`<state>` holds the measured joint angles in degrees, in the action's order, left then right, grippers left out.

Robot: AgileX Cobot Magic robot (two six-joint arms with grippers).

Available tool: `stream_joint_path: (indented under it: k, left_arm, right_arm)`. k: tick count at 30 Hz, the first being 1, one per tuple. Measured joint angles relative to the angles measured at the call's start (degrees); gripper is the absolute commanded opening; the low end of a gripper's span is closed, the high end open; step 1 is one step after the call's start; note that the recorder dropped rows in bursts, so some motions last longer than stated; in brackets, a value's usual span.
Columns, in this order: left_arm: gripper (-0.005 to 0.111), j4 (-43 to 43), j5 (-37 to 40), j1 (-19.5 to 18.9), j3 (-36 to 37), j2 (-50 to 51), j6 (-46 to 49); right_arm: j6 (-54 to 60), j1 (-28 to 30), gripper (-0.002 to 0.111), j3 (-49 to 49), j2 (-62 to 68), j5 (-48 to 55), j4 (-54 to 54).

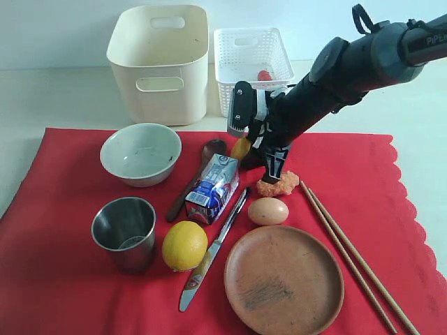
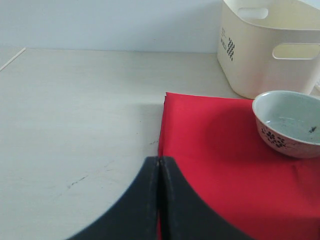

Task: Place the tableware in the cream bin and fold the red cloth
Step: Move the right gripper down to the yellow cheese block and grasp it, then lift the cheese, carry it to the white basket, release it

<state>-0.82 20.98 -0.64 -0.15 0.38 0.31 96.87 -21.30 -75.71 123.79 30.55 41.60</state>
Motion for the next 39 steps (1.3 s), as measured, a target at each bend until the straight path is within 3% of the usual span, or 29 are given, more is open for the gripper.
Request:
stream_joint_path:
  k: [10, 26, 39]
  left_arm:
    - [0.0, 0.0, 0.0, 0.0, 0.0, 0.0, 0.0]
    - [0.0, 0.0, 0.0, 0.0, 0.0, 0.0, 0.0]
    - [0.0, 0.0, 0.0, 0.0, 0.0, 0.0, 0.0]
  right_arm:
    - [-2.2, 0.0, 0.0, 0.0, -0.7, -0.5, -0.9]
    - [-15.8, 0.0, 0.0, 0.0, -11.8, -6.8, -1.1]
    - [-16.5, 0.0, 0.0, -3.9, -13.4, -22.3, 17.5]
